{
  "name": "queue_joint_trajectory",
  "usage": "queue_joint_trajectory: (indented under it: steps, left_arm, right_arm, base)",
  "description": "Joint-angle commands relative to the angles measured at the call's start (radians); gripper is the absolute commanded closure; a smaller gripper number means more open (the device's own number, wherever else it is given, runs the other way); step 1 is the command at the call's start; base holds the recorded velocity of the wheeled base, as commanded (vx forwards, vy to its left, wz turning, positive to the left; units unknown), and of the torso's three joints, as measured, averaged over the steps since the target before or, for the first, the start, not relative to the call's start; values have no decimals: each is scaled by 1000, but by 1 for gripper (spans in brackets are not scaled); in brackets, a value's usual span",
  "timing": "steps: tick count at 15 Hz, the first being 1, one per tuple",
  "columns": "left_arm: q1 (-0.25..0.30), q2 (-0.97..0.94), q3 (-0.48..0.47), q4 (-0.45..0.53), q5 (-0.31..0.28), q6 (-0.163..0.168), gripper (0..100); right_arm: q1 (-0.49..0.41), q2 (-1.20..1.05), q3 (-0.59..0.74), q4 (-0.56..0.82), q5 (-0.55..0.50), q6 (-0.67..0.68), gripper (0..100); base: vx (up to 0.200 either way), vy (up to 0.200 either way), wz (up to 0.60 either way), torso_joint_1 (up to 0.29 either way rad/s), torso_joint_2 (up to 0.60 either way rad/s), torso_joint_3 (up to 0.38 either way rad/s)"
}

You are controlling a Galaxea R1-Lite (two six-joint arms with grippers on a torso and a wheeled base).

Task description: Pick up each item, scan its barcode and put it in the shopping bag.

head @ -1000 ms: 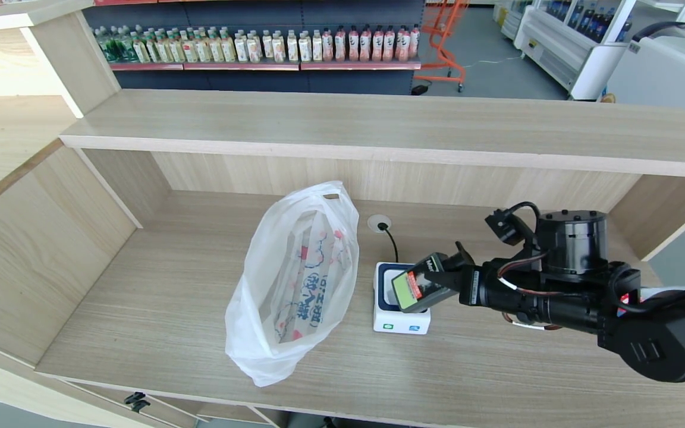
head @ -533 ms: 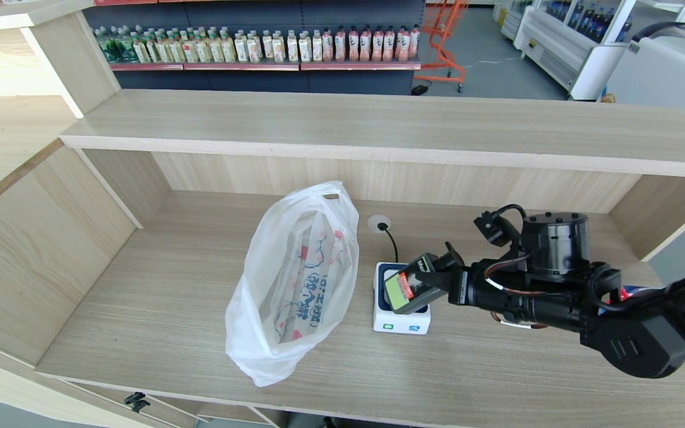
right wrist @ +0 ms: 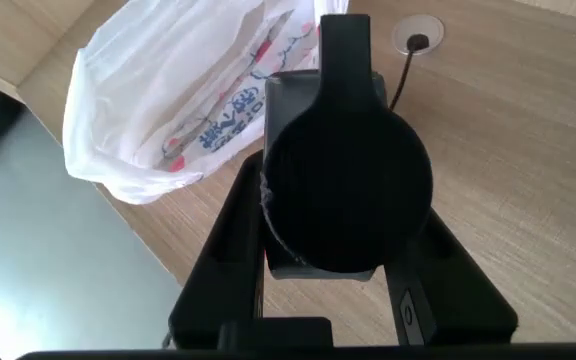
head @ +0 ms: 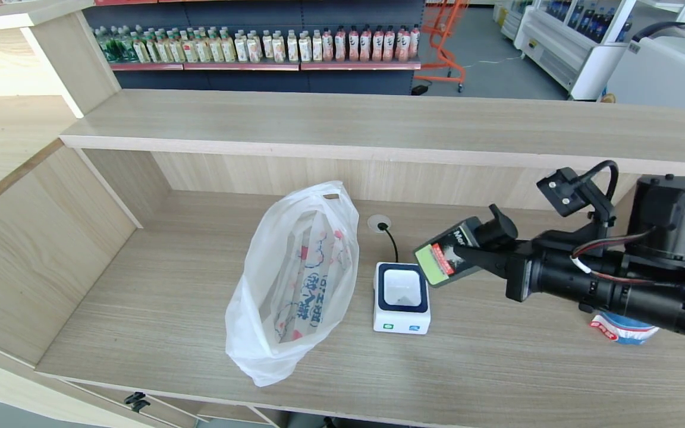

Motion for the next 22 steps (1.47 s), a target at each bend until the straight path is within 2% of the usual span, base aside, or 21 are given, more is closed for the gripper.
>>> queue_joint_trajectory:
  steps: [1, 4, 7, 14, 17, 20, 22]
  left_arm:
    - [0, 0, 0, 0, 0, 0, 0]
    - [0, 0, 0, 0, 0, 0, 0]
    - [0, 0, 0, 0, 0, 1, 0]
    - [0, 0, 0, 0, 0, 0, 0]
    - [0, 0, 0, 0, 0, 0, 0]
    - [0, 0, 0, 0, 0, 0, 0]
    - [0, 0, 0, 0, 0, 0, 0]
  right_arm:
    - [-39, -88, 72, 0, 2, -28, 100]
    - [-45, -96, 99, 0, 3, -23, 100]
    - [-39, -113, 96, 0, 3, 90, 100]
    - [-39, -123, 126, 0, 2, 123, 100]
    - [-39, -122, 124, 0, 2, 166, 100]
    - [-22, -116, 83, 8, 0, 324, 100]
    - [-16, -107, 75, 9, 0, 353, 100]
  base:
    - [0, 0, 0, 0, 0, 0]
    - [0, 0, 0, 0, 0, 0]
    - [0, 0, 0, 0, 0, 0]
    - [-29, 0, 0, 1, 0, 0]
    - [0, 200, 0, -11, 1, 7]
    - [0, 200, 0, 15, 6, 1]
    - [0, 200, 0, -2, -2, 5]
